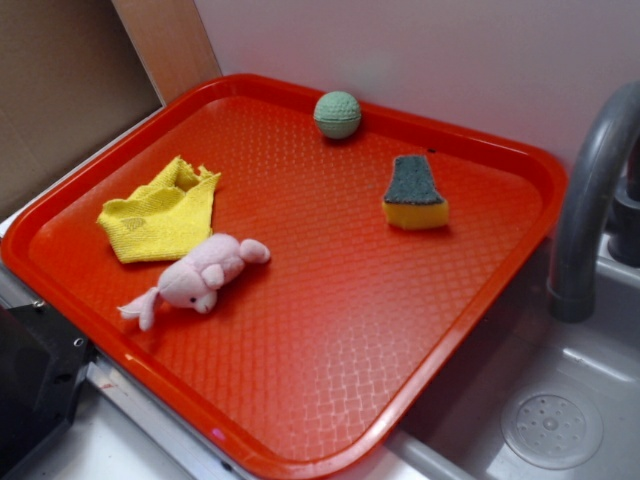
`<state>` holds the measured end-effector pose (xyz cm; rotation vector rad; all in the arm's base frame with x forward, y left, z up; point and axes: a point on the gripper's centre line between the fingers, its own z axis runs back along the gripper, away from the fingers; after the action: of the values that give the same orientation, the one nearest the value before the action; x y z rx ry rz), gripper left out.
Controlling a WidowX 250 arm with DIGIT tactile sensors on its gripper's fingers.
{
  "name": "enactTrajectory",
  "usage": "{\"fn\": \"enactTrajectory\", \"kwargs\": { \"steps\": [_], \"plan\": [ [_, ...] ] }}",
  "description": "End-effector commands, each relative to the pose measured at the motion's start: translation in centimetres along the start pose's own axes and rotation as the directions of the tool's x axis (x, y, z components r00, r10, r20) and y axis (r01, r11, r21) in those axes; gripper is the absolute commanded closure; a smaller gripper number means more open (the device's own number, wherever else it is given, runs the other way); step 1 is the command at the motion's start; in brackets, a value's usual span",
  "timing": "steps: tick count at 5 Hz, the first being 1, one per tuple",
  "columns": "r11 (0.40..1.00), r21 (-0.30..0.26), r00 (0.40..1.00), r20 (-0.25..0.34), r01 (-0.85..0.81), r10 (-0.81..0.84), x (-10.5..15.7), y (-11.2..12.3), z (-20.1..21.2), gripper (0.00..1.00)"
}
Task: Grab the pink bunny.
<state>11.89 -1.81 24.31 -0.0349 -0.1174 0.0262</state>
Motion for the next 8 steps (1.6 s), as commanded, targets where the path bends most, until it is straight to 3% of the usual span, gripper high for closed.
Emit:
{"fn": "enactTrajectory", "kwargs": {
  "steps": [1, 2, 3, 4, 5, 6, 7, 8],
  "plan": [
    [1.000, 0.000, 1.000, 0.000, 0.000, 0.000, 0.0, 0.0, 0.0, 0.00],
    [0.985, -0.054, 0.987, 0.010, 0.164, -0.163, 1.4, 0.4, -4.5, 0.00],
    [0.947, -0.113, 0.953, -0.005, 0.301, -0.303, 1.2, -1.5, -9.1, 0.00],
    [0.895, -0.167, 0.911, 0.056, 0.413, -0.410, 0.7, -3.7, -13.6, 0.00],
    [0.885, -0.145, 0.896, 0.117, 0.442, -0.429, 1.1, -4.7, -17.1, 0.00],
    [0.885, -0.027, 0.882, 0.107, 0.464, -0.459, 1.9, -4.6, -20.2, 0.00],
    [0.920, -0.021, 0.918, 0.080, 0.391, -0.388, 3.5, -2.0, -21.3, 0.00],
    [0.922, -0.079, 0.925, 0.049, 0.380, -0.377, 3.9, -2.0, -23.2, 0.00]
  ]
}}
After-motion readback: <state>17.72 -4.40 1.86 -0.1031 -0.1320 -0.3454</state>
